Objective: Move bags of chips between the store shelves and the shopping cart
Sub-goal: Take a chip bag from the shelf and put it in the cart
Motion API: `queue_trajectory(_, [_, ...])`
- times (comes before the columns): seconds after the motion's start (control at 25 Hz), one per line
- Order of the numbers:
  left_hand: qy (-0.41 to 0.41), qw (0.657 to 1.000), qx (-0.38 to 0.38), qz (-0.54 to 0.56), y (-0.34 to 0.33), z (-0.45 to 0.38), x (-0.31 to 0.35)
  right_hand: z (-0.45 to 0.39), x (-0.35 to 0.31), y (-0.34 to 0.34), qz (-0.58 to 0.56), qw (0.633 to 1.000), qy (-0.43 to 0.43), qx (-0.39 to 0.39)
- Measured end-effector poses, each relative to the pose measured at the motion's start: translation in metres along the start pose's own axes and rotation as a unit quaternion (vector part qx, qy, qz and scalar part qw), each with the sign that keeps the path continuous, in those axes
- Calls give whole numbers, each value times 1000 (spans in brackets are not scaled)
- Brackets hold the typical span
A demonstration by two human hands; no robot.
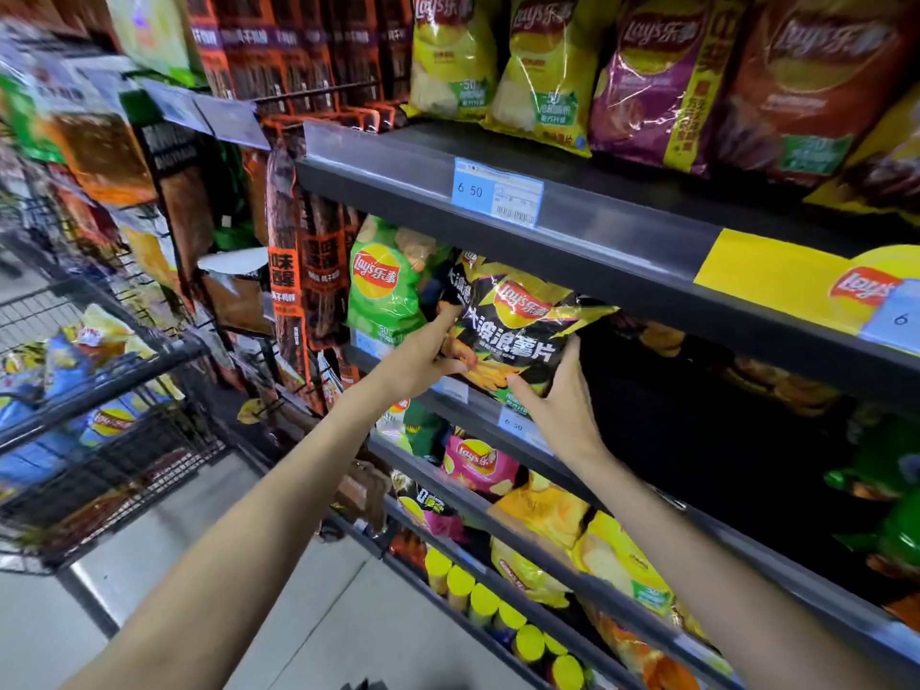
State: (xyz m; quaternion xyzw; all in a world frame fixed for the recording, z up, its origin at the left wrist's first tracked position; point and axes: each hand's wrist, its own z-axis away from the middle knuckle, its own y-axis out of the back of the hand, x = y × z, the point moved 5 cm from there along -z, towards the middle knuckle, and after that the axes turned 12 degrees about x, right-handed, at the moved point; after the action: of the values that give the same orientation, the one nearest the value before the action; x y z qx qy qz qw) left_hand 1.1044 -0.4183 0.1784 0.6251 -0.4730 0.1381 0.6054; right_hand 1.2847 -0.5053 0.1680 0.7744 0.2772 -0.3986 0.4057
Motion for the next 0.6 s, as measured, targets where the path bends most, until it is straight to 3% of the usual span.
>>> queue_trajectory(0.2, [1,1000,-19,18,-14,13,11,4,8,16,23,1000,16,-3])
queue_trajectory(0.44, [37,997,57,43,13,24,-6,-5,-19,-15,49,996,68,-44])
queue_trajectory(0.6, [60,994,87,41,20,11,-18,-21,-23,-38,33,997,35,-64])
